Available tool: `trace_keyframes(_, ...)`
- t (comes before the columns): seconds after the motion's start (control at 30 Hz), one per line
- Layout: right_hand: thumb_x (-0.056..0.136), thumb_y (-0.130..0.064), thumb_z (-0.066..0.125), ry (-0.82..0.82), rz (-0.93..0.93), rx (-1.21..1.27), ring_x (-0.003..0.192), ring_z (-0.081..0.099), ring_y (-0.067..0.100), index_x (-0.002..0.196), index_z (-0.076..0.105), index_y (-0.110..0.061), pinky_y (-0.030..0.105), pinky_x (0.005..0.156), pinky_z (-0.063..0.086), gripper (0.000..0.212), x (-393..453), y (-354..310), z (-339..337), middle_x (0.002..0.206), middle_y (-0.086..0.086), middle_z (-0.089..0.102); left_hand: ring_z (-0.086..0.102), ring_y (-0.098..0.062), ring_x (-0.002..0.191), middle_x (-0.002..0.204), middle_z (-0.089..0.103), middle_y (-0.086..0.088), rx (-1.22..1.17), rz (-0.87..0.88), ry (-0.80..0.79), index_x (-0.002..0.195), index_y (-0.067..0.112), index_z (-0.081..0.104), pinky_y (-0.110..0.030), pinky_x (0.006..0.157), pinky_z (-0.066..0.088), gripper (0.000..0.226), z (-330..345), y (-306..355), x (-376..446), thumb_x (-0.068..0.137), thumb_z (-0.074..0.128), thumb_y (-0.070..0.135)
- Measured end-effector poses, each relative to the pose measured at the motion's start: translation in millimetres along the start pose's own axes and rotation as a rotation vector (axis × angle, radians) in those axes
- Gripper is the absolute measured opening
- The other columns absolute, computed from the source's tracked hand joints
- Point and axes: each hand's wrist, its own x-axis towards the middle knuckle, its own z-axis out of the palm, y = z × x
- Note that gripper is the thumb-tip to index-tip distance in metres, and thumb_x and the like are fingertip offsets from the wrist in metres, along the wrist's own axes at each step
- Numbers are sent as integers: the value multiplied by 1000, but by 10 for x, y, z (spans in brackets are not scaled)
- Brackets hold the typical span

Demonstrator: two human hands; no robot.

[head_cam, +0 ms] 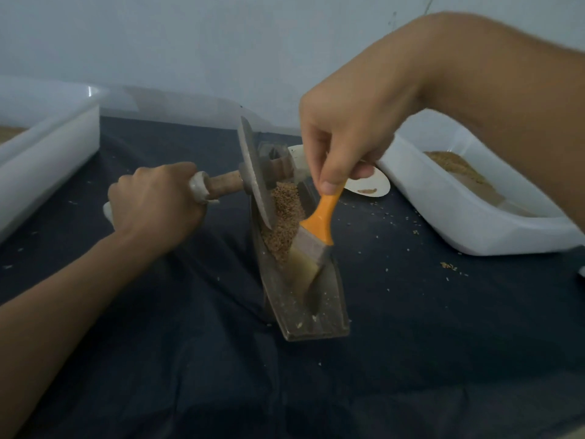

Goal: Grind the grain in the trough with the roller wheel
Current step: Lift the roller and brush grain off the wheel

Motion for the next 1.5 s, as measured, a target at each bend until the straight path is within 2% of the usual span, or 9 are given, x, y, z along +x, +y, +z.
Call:
trace_keyframes(0.1,79,-29,74,60,27,13,39,43,11,68,72,-19,21,39,39,15,-47,4,-26,54,2,63,41,-29,58,58,41,1,12,-1,2,64,20,48,-37,60,32,26,0,-12,1,77,61,38)
trace_keyframes(0.2,78,-29,72,14,-26,121,38,41,11,69,74,-21,18,36,35,12,-134,-1,-71,49,1,59,53,-37,63,60,44,-1,24,8,9,65,20,48,-37,60,32,26,18,-32,11,77,60,40)
trace_keyframes(0.37,81,-31,71,39,-16,1,40,45,8,72,72,-21,16,38,38,13,3,-59,21,52,-3,62,56,-40,66,61,46,-2,24,-4,26,63,21,44,-37,60,33,27,29,-36,15,77,61,37)
trace_keyframes(0.57,79,-35,71,123,-38,-22,50,50,9,76,73,-30,29,53,42,7,-137,41,-114,59,-6,68,48,-31,59,58,47,2,24,-53,2,62,22,44,-35,60,33,26,10,-60,47,78,61,33)
trace_keyframes(0.73,82,-32,71,163,-44,-85,49,53,-5,79,71,-30,7,43,34,4,20,-67,30,56,-13,67,43,-27,58,58,44,4,8,-115,-5,60,26,43,-34,60,35,28,-43,-52,63,80,60,37)
trace_keyframes(1.0,79,-35,70,320,55,-22,54,54,-3,75,71,-36,13,47,36,4,-444,160,-18,56,-15,66,46,-28,58,60,46,3,-9,-168,-14,65,26,48,-34,60,37,26,-117,-86,100,77,64,43)
trace_keyframes(1.17,77,-12,63,574,197,-175,53,53,14,70,67,-23,26,48,37,14,-284,90,277,50,-5,54,41,-25,57,60,44,4,7,-214,-15,67,25,48,-34,59,35,24,-140,-87,119,79,61,42)
trace_keyframes(1.3,86,-2,53,687,218,-176,50,28,10,55,33,-16,21,45,25,39,155,52,485,58,-2,31,32,-17,49,57,41,7,25,-221,2,69,28,49,-32,57,34,23,-130,-75,120,82,62,41)
trace_keyframes(1.5,82,10,48,718,141,-120,48,37,14,54,30,-15,27,43,24,41,435,32,656,57,1,35,37,-20,54,59,39,8,11,-254,-27,74,29,56,-33,59,35,19,-113,-92,129,80,60,47)
